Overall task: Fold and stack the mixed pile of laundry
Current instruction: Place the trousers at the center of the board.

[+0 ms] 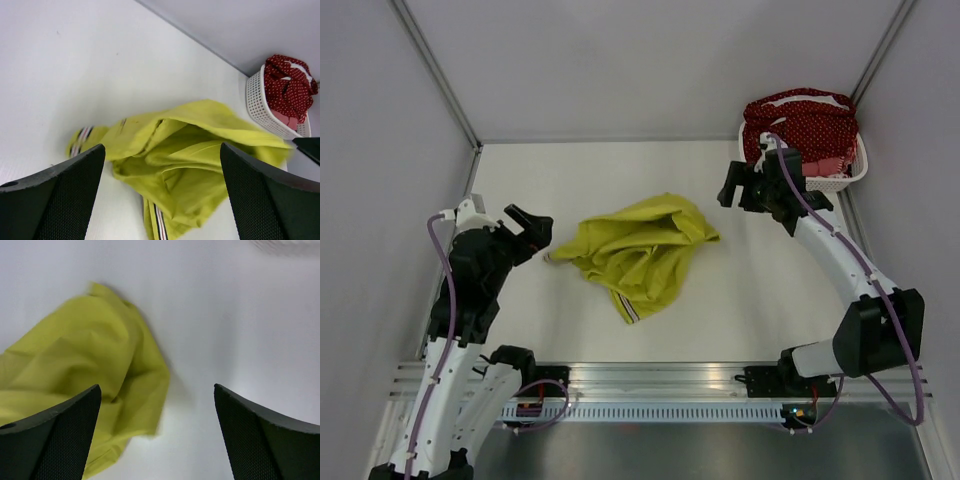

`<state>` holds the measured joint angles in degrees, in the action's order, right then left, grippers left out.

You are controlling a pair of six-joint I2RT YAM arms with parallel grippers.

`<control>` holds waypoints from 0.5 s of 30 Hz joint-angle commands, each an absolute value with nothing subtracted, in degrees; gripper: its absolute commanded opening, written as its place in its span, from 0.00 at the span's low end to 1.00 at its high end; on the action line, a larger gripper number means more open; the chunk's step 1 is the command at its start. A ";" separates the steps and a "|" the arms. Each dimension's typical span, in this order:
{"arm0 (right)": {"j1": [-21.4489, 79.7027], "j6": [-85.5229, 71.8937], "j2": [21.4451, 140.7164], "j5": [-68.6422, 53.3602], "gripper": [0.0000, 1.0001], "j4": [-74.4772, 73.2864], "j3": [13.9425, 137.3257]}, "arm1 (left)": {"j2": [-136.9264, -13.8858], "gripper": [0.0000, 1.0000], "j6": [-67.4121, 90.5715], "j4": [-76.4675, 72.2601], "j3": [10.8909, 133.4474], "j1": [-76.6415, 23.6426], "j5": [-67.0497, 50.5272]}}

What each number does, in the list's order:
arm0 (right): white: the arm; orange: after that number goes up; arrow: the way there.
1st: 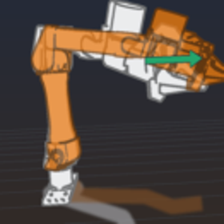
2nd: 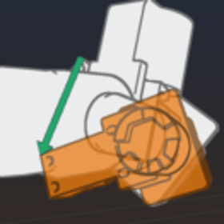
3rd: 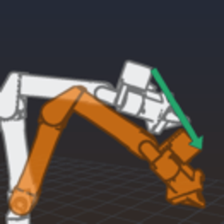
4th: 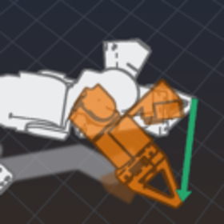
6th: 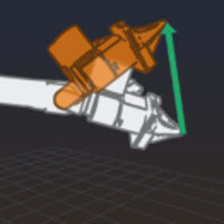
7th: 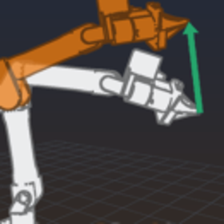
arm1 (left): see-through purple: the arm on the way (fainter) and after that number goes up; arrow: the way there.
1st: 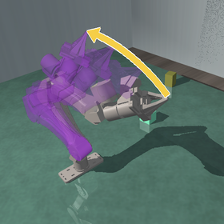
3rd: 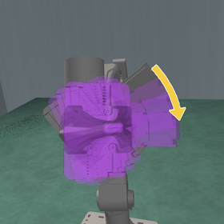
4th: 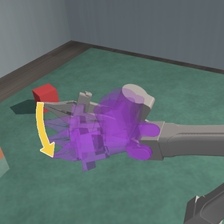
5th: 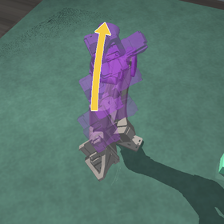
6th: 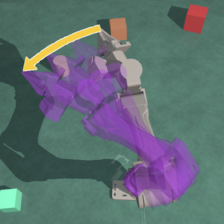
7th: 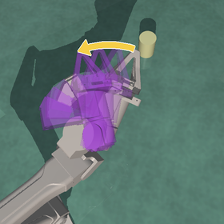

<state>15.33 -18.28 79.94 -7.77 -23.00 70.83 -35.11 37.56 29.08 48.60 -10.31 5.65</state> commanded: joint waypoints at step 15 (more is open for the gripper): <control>38.48 -3.43 84.78 0.31 0.98 -16.25 66.61 | -47.99 1.00 43.77 31.56 35.69 -10.11 7.98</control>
